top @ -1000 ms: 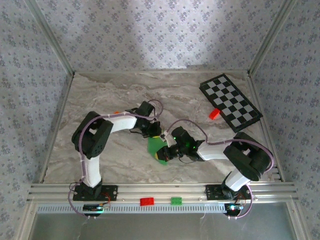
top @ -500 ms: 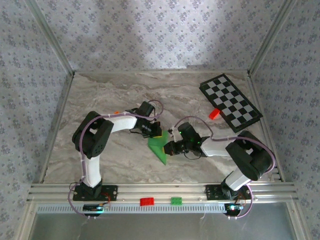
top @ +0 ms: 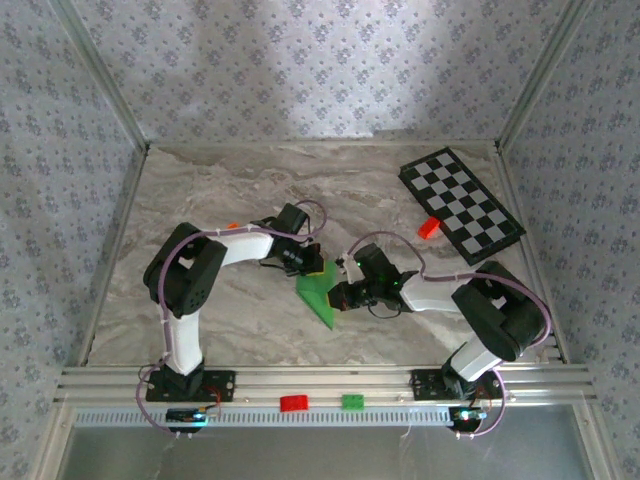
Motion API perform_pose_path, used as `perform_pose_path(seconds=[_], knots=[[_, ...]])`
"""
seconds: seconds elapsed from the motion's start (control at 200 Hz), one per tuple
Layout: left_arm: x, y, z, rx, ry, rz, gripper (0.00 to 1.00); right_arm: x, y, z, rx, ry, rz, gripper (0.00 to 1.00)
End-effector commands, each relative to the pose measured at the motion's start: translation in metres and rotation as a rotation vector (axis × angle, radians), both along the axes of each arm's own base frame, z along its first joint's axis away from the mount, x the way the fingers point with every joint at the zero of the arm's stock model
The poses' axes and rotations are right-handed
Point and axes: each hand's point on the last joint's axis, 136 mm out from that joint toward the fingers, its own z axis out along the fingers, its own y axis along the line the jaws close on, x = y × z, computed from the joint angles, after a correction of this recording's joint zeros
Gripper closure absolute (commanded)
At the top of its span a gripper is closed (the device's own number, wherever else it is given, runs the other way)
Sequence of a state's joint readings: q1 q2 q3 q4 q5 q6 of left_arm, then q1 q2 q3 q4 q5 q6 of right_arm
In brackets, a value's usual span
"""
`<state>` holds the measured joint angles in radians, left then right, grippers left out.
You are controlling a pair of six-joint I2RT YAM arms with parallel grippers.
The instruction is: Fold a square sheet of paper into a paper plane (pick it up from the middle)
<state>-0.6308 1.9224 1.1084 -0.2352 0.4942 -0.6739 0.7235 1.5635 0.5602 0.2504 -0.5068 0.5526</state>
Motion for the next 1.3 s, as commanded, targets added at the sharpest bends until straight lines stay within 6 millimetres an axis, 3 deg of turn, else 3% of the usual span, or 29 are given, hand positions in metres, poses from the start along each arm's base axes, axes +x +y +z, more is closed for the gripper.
perform_pose_path(seconds=[0.0, 1.294], knots=[[-0.014, 0.011, -0.017, 0.072, 0.039, 0.006, 0.95, 0.002, 0.002, 0.0, -0.018, -0.01, 0.008, 1.0], [-0.015, 0.01, -0.014, 0.058, 0.037, 0.005, 0.95, 0.005, 0.004, -0.011, -0.065, -0.003, 0.009, 0.99]])
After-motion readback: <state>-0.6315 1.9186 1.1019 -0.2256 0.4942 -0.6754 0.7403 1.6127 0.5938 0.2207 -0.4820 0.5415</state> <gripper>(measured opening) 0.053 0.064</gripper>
